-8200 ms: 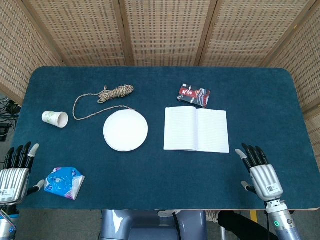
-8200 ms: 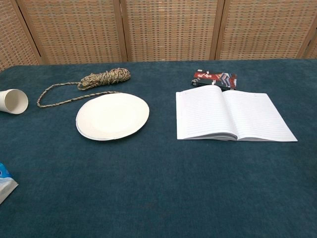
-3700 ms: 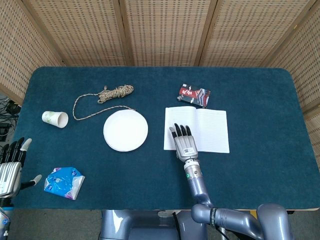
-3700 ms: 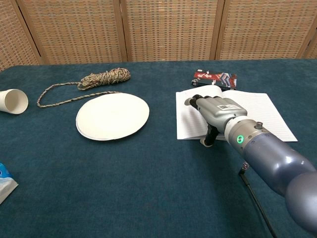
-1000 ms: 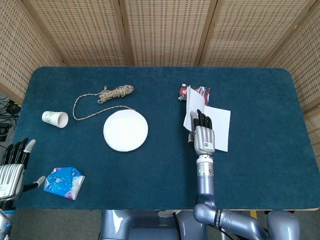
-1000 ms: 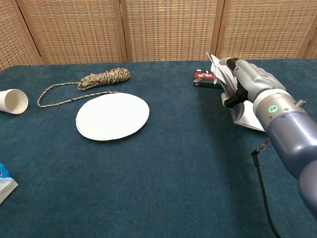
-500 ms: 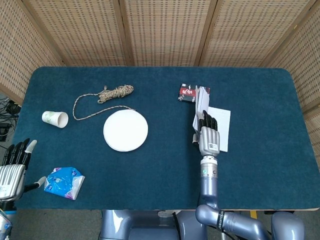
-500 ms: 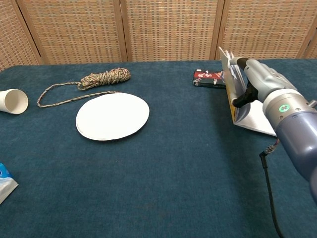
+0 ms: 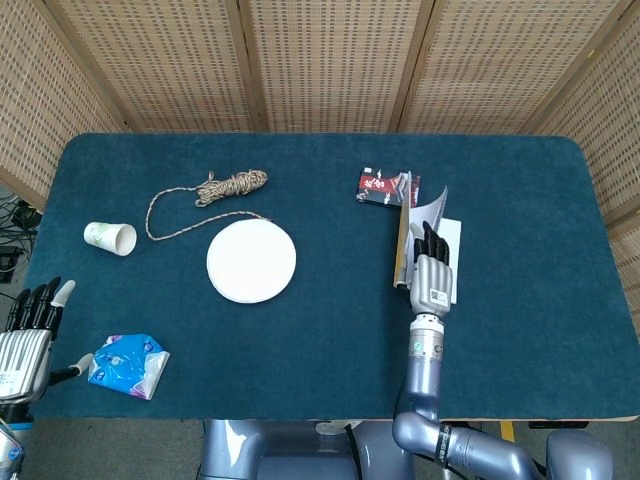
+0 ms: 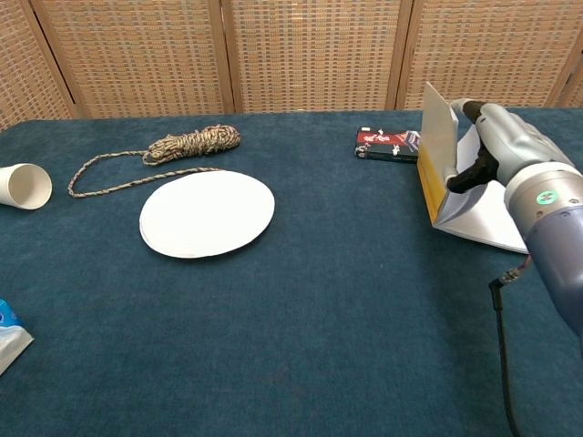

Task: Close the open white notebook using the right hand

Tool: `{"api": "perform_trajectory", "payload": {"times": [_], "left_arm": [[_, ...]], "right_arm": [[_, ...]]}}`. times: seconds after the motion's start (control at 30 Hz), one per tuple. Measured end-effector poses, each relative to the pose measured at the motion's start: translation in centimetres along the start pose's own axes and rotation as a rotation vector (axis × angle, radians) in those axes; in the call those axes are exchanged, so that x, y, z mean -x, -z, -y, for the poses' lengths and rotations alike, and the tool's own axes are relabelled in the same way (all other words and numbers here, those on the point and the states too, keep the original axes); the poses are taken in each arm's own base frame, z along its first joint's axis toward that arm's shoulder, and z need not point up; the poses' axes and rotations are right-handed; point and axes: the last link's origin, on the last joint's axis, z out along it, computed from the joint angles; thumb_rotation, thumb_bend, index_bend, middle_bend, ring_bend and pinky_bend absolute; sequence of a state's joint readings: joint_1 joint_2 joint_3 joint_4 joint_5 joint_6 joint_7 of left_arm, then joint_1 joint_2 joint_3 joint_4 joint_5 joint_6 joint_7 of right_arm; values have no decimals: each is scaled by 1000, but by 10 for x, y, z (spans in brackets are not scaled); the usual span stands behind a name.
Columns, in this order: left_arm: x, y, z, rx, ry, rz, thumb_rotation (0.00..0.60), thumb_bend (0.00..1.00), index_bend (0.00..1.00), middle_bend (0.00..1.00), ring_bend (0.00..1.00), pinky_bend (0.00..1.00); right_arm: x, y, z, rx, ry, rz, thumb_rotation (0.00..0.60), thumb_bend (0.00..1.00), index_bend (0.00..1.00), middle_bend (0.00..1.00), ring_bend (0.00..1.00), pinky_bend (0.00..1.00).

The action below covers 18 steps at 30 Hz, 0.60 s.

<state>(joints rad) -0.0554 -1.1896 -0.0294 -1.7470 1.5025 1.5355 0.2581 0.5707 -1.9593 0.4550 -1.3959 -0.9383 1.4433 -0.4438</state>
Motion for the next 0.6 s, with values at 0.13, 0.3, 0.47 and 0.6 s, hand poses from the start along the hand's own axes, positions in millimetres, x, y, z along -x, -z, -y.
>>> {"api": "perform_trajectory", "payload": {"times": [0.13,0.3,0.47,0.6], "left_arm": [[-1,1,-1,6,4,-4,600,101,0,0,0,0],[-1,2,-2,14,7,-3,600,102,0,0,0,0],[-1,3,-4,23,8,-4,600,102,0,0,0,0],[-2,3,-6,30,8,-10,600,103,0,0,0,0]], "right_arm": [[-1,2,-12,38,0,4,600,623,0,0,0,0],[-7,2,-20,58,3,-9,600,622,0,0,0,0],[-16,3,-28,74,8,-25,600,621,0,0,0,0],[-22,4,-34,84,8,-32,600,618,0,0,0,0]]}}
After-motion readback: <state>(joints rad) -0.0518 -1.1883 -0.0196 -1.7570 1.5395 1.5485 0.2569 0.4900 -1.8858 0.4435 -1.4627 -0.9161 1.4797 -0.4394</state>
